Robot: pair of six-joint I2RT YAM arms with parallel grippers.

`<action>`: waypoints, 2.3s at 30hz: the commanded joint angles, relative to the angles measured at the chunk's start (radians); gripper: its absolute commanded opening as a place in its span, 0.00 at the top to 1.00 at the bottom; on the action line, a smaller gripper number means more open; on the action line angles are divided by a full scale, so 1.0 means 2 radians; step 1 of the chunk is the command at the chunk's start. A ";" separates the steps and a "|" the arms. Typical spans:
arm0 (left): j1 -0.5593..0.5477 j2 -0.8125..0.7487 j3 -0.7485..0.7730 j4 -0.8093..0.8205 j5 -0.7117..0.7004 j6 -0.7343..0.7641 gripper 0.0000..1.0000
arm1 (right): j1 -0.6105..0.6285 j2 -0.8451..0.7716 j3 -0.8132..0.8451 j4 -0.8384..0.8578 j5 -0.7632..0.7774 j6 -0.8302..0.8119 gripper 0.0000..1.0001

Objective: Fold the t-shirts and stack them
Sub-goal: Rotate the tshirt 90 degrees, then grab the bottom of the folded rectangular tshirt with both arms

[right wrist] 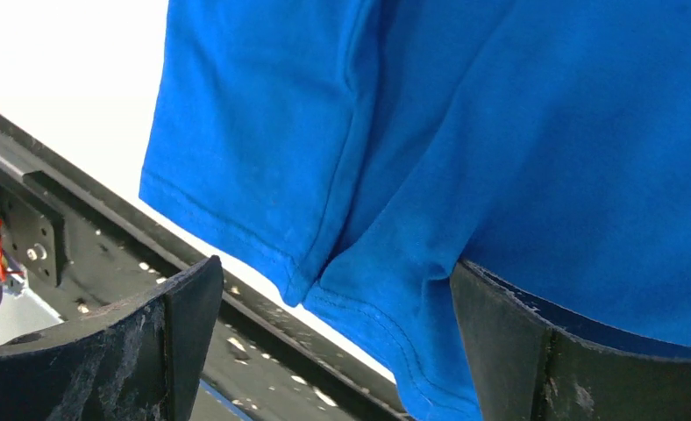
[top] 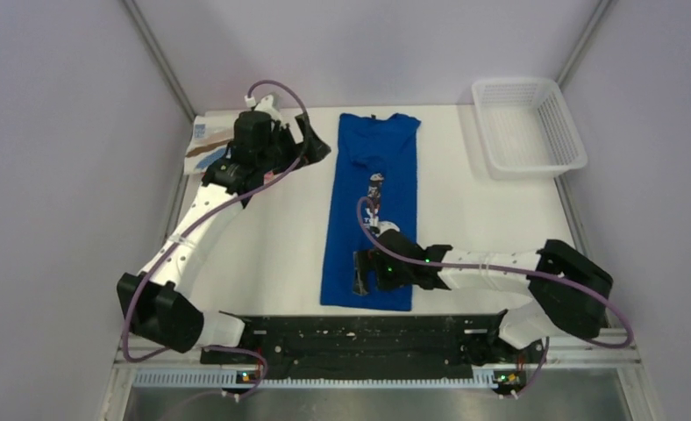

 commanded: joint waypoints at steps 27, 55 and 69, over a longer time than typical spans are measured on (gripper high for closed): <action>-0.154 -0.235 -0.475 -0.078 0.005 -0.153 0.37 | 0.040 -0.114 -0.059 -0.102 0.017 0.093 0.29; -0.214 -0.106 -0.475 -0.031 0.001 -0.178 1.00 | 0.048 -0.082 -0.080 -0.078 -0.002 0.060 1.00; -0.306 -0.285 -0.470 -0.022 -0.070 -0.250 1.00 | 0.104 -0.191 -0.059 -0.132 0.049 0.088 1.00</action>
